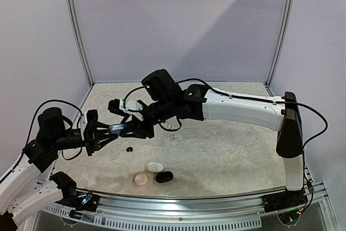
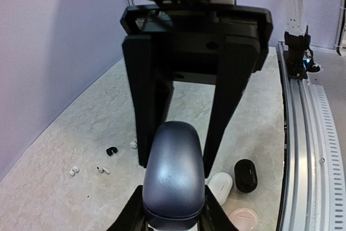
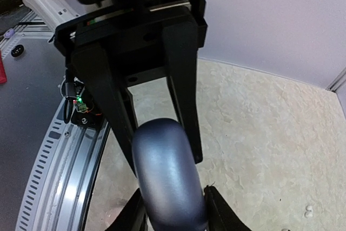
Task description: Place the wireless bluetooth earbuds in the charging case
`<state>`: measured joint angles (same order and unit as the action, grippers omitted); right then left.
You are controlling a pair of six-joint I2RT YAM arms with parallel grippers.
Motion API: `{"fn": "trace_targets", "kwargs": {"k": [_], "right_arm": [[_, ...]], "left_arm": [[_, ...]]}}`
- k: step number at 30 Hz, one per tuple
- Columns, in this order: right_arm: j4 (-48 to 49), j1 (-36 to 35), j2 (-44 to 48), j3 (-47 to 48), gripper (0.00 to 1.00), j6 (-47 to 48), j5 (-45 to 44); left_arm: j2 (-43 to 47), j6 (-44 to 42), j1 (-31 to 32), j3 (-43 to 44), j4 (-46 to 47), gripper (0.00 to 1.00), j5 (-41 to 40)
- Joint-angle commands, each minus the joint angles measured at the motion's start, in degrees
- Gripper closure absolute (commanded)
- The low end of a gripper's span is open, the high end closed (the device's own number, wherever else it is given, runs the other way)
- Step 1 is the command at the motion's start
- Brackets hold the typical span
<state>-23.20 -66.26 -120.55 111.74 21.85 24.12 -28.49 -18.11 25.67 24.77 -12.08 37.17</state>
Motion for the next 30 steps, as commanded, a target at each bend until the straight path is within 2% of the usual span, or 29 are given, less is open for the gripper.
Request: {"fn": "trace_targets", "kwargs": {"k": [1,6,7,8,9,10,12,16,20,26,30], "right_arm": [[-0.06,-0.11,-0.88,0.94,0.71,-0.88,2.60],[0.96,-0.01,0.66,-0.94,0.99,-1.49,2.99],[1.13,0.30,1.00,-1.30,1.00,-2.19,2.69],[1.21,0.74,1.34,-1.54,1.00,-2.96,2.53],[1.23,1.57,1.56,-1.86,1.00,-4.54,2.50],[1.06,2.75,1.84,-2.19,1.00,-7.47,2.47],[-1.11,5.70,2.18,-2.42,1.00,-12.35,1.72],[-13.32,13.86,1.63,-2.03,1.00,-21.39,1.05],[-26.56,23.41,-1.34,-3.72,1.00,-30.32,6.16],[-33.84,29.23,-2.79,-13.39,0.97,-26.96,11.86],[-37.42,31.86,-5.47,-14.66,0.96,-22.69,15.17]], "left_arm": [[-0.45,4.32,0.48,0.83,2.56,1.00,1.85],[-0.38,5.44,0.43,0.66,2.18,1.00,0.95],[-0.42,6.43,0.43,0.39,2.60,0.90,0.11],[-0.27,7.93,0.43,0.10,3.50,0.59,-1.60],[-0.13,9.72,0.43,-0.23,4.50,0.17,-3.63],[-0.02,11.12,0.37,-0.59,5.61,0.03,-5.30],[0.15,13.74,0.19,-1.11,7.50,0.01,-7.78],[0.28,22.29,-0.21,-1.65,10.36,0.01,-15.64],[0.49,29.22,-0.70,-2.22,11.10,0.01,-21.16],[1.39,32.05,-1.72,-4.64,11.17,0.01,-22.03],[1.75,31.96,-2.02,-5.09,11.04,0.01,-21.64]]}}
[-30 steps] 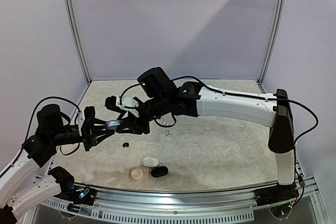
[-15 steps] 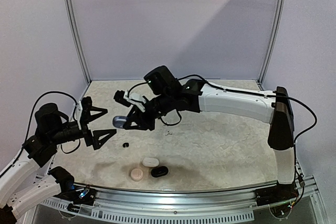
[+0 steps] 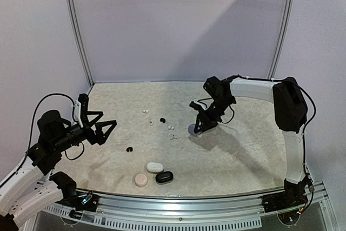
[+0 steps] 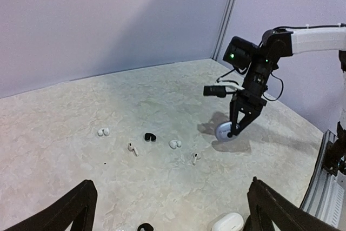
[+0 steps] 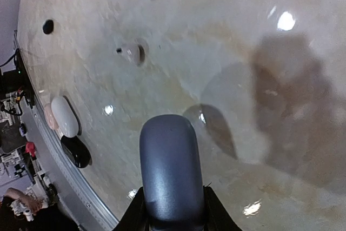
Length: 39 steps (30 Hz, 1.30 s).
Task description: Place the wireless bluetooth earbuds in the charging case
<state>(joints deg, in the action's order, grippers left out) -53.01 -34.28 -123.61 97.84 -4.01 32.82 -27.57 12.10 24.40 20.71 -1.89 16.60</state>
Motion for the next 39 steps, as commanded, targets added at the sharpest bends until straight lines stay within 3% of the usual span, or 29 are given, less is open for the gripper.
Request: {"fn": "trace_targets", "kwargs": {"k": [1,7,12,13,15,17,21,24,25,26,32,37,39], "right_arm": [[-8.99,0.31,-3.46,-0.40,0.96,5.89,6.91],[-15.12,2.97,-9.99,3.73,0.93,10.71,5.35],[-15.29,4.19,-11.28,5.74,0.80,10.62,1.88],[-15.72,4.26,-11.58,6.40,0.74,10.61,0.71],[-16.62,4.24,-12.25,8.48,0.52,10.35,-2.71],[-17.54,4.23,-12.80,10.51,0.39,10.02,-6.66],[-18.14,4.25,-12.13,15.01,0.27,9.66,-14.37],[-16.25,4.14,-9.58,17.18,0.13,8.65,-19.94],[-14.83,3.82,-8.15,17.24,0.03,7.83,-21.18],[-12.83,3.12,-6.82,16.84,0.01,7.47,-22.54],[8.26,-9.22,7.31,3.99,0.02,11.91,-31.40],[36.43,-24.35,15.64,-12.41,0.04,16.31,-26.06],[41.89,-28.45,15.46,-15.17,0.05,16.13,-24.78]], "left_arm": [[0.84,1.67,-0.75,-1.02,0.92,0.01,-1.05],[1.26,1.26,-1.04,-1.20,0.92,0.01,-1.22],[1.37,1.18,-1.20,-1.22,0.92,0.01,-1.06],[1.37,1.28,-1.16,-1.28,0.92,0.01,-1.02],[1.21,1.27,-1.13,-1.29,0.88,0.01,-0.76],[1.21,1.31,-1.16,-1.37,0.90,0.01,-0.56],[1.37,1.26,-1.21,-1.42,0.90,0.01,-0.25],[1.50,1.26,-1.30,-1.55,0.92,0.01,-0.14],[1.53,1.32,-1.41,-1.63,0.92,0.01,-0.04],[1.61,1.31,-1.45,-1.73,0.92,0.01,-0.02],[1.82,1.65,-1.81,-2.34,3.08,0.02,0.15],[2.02,2.46,-2.54,-2.86,3.34,0.02,-0.49],[2.08,2.58,-2.71,-2.98,3.29,0.02,-0.61]]}}
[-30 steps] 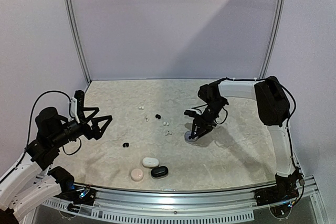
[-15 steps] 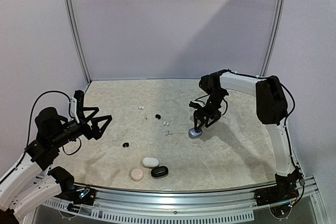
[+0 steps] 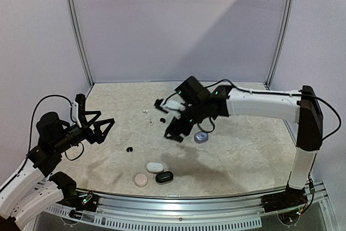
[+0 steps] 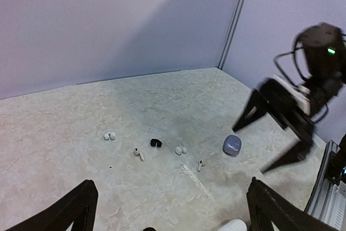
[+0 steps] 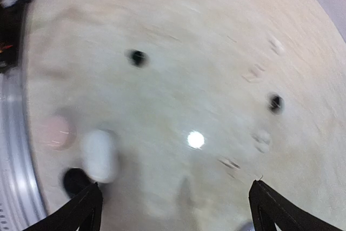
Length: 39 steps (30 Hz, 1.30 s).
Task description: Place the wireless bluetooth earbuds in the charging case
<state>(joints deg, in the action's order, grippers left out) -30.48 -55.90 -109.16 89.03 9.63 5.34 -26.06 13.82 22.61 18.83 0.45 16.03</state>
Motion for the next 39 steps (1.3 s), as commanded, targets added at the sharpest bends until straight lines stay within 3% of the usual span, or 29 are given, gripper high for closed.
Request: {"fn": "trace_targets", "kwargs": {"k": [1,9,22,28,34,36,39], "right_arm": [[20.05,-8.41,0.26,-5.97,0.04,2.32,1.91],[13.91,-12.10,-10.71,-0.89,0.05,-1.58,-0.97],[9.82,-12.37,-13.31,-2.77,0.14,0.10,3.01],[8.19,-12.37,-14.98,-2.02,0.25,0.17,2.59],[7.11,-12.33,-15.88,-1.89,0.29,1.43,2.40],[6.49,-12.38,-16.37,-1.28,0.35,1.95,2.20],[6.09,-12.31,-17.10,-0.17,0.53,2.12,2.06]], "left_arm": [[0.64,0.85,-0.98,-1.08,0.91,0.02,-0.08],[1.44,0.77,-1.16,-1.38,0.87,0.02,-0.04],[1.03,0.94,-1.23,-1.76,1.38,0.03,0.05],[0.93,1.04,-1.25,-1.78,1.49,0.04,0.04],[1.10,0.95,-1.33,-1.88,1.49,0.05,-0.13],[1.19,0.95,-1.29,-1.79,1.49,0.05,-0.12],[1.36,1.01,-1.34,-1.78,1.49,0.05,-0.19]]}}
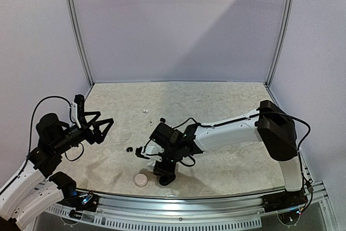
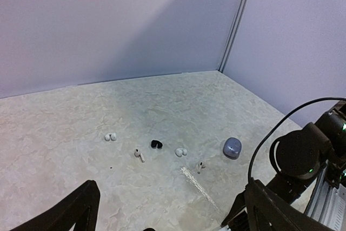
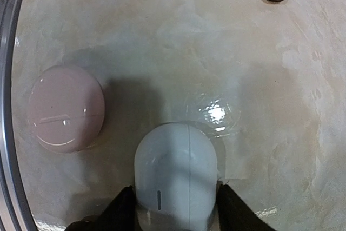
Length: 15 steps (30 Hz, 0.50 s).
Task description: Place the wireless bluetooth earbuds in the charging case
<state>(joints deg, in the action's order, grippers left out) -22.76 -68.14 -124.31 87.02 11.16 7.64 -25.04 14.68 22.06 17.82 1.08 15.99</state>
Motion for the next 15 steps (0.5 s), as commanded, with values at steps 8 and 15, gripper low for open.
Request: {"fn": "trace_targets", "kwargs": {"k": [8,15], "right_arm": [[3.43,0.17,2.26,2.33,0.78,2.44,-6.99],[14.28,0.00,10.17,2.49,0.87,11.12,-16.12]], "left_arm": [[0.42,1.00,-0.88,-0.75,0.84,0.12,1.04],[0.06,3.86,-0.90,-1.18,2.57,0.18,6.36]]}}
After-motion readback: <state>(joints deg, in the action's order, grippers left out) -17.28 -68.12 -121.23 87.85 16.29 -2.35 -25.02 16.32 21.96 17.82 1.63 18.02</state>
